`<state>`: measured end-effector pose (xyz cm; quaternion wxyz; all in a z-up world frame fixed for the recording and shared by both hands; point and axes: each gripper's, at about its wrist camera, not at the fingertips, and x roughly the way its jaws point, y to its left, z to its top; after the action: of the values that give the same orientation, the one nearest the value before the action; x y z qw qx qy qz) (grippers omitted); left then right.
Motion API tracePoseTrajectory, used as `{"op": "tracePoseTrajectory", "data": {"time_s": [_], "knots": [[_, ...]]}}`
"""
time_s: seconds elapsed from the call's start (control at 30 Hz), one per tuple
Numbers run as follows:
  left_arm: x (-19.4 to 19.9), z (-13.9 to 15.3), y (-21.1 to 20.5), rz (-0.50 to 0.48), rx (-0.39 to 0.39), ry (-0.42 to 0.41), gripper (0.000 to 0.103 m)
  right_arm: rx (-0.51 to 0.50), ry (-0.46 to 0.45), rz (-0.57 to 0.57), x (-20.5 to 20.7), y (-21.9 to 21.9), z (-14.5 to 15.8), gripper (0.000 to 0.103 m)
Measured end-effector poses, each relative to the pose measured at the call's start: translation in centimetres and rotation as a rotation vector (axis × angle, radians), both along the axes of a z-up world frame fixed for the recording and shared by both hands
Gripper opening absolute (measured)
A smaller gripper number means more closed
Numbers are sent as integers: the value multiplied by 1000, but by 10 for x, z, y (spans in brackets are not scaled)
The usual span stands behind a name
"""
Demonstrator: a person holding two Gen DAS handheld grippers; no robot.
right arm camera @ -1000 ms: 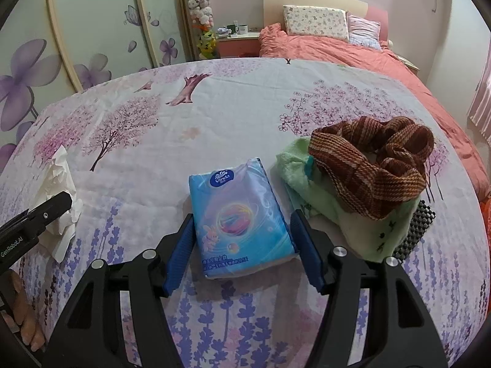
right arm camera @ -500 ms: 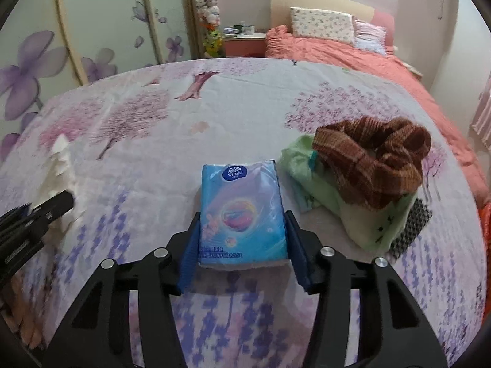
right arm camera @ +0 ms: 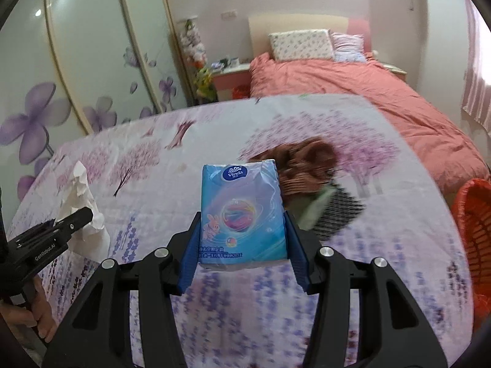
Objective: Collect trash
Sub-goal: 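Carry the tissue and tissue pack over the orange basket and open both tools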
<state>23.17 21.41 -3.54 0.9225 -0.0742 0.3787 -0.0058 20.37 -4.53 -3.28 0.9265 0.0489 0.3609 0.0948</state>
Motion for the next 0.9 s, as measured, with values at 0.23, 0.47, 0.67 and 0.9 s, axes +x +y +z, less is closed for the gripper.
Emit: {"op": "tracePoseTrajectory", "data": {"time_s": [0.23, 0.47, 0.67, 0.9], "knots": [[-2, 19, -42, -79, -11, -31, 30, 3, -70, -87, -22, -52, 19, 51], [-6, 42, -107, -189, -18, -67, 30, 6, -118, -192, -41, -106, 32, 51], [-10, 57, -175, -295, -51, -76, 30, 28, -136, -301, -58, -164, 33, 51], [-16, 67, -258, -448, -100, -81, 30, 56, -155, -424, -79, -226, 32, 51]]}}
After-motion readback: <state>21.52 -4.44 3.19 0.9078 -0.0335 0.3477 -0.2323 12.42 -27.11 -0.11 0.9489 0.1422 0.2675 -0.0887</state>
